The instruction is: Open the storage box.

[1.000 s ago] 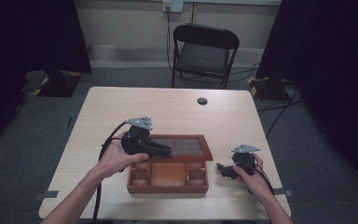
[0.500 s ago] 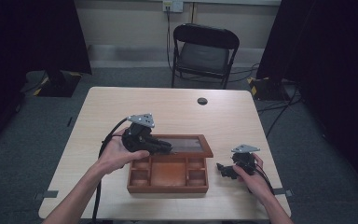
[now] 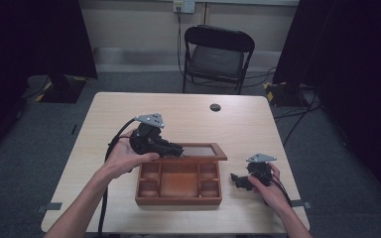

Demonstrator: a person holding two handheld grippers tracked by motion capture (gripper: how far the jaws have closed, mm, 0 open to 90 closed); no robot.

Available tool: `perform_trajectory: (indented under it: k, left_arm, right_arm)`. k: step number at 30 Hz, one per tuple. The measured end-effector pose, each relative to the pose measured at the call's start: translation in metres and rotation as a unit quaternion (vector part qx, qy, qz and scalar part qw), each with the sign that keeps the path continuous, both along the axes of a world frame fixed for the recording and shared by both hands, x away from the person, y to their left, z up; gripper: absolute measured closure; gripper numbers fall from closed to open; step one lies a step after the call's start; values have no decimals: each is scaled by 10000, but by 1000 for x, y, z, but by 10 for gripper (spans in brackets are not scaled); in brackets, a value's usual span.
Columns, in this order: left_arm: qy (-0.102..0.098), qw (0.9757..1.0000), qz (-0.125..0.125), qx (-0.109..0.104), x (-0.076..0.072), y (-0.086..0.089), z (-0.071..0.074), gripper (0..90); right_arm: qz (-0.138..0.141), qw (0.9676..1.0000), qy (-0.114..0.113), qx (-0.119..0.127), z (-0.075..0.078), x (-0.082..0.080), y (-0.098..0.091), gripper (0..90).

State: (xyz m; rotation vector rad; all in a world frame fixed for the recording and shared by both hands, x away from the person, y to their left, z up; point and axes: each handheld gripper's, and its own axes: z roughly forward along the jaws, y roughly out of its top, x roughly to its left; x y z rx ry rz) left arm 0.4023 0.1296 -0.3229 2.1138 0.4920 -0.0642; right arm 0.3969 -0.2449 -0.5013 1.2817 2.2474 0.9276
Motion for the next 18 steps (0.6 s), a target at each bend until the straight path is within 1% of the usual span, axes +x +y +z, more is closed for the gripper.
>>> perform_trajectory:
  k: [2,4,7,10,11,12,14,16,17,18]
  left_arm:
    - [-51,10000,46,13,-1,0,1,816]
    - [-77,9999,70,-30,-1,0,1,816]
    - [-87,10000,39,-20,0,0,1,817]
    - [-156,9998,105,69,-3,-2,3,818]
    - [-181,9998,118,49,-3,-2,3,818]
    - [-178,9998,124,-8,-2,-1,3,817]
    - [-159,9998,142,-55,-1,0,3,817]
    - [-187,9997,139,-31,-1,0,3,817]
    - [-216,9996,157,-55,-1,0,3,818]
    - [-199,9997,152,-54,-1,0,3,818]
  right_arm:
    - [-4,10000,5,5,0,0,0,3]
    - [0,10000,0,1,0,0,0,3]
    - [-4,10000,4,5,0,0,0,3]
    - [-4,10000,4,5,0,0,0,3]
    - [-4,10000,6,6,0,0,0,3]
    - [-3,10000,5,5,0,0,0,3]
    - [4,10000,8,8,0,0,0,3]
    - [12,10000,8,6,0,0,0,3]
    - [13,10000,7,6,0,0,0,3]
    - [13,10000,8,6,0,0,0,3]
